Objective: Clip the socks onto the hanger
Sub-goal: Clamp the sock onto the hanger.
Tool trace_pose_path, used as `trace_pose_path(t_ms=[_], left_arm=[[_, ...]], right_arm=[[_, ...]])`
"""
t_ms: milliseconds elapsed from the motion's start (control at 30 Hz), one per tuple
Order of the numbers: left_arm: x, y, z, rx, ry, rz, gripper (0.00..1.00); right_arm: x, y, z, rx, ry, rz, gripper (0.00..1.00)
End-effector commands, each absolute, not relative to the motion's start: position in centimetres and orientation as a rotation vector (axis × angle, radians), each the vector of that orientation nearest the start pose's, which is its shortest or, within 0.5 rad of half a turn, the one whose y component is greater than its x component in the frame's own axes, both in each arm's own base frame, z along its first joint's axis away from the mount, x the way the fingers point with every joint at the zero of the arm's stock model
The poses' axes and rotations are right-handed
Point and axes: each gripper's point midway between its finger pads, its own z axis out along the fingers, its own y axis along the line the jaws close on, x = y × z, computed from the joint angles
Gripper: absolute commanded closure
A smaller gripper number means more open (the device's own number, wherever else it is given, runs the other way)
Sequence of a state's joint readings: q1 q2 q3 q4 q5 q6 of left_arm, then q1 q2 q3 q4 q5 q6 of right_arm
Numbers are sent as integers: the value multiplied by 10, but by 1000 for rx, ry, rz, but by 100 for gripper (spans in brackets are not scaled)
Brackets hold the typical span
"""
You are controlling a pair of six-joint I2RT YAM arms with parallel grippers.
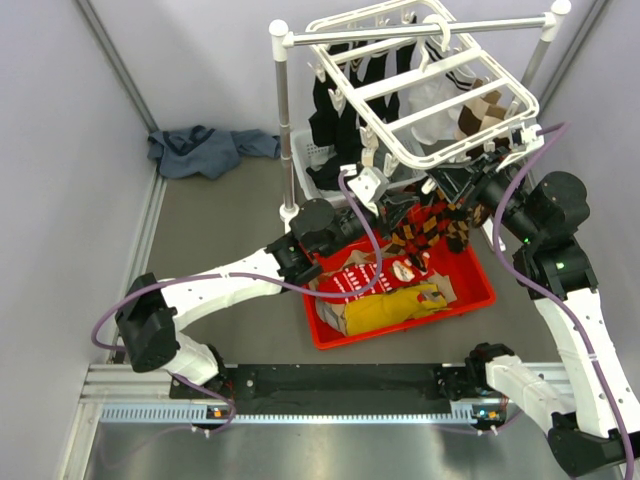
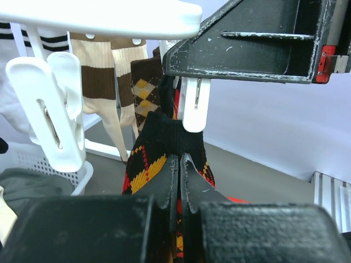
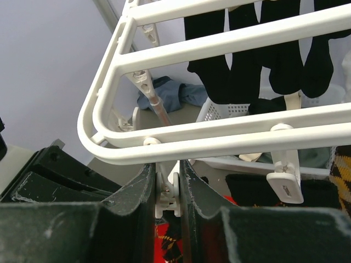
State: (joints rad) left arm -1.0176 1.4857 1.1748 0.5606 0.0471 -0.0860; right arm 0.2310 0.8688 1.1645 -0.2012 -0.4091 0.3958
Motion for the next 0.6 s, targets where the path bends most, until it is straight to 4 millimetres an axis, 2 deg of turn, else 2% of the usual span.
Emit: trace_pose_path(t_ms=[0,567], left_arm=[[250,-425,429,628,1070,-978,100],[253,-421,449,625,1018,-977,100]], right_arm=[[269,153,433,-244,1500,815,98],[263,160,435,-289,1497,854,98]])
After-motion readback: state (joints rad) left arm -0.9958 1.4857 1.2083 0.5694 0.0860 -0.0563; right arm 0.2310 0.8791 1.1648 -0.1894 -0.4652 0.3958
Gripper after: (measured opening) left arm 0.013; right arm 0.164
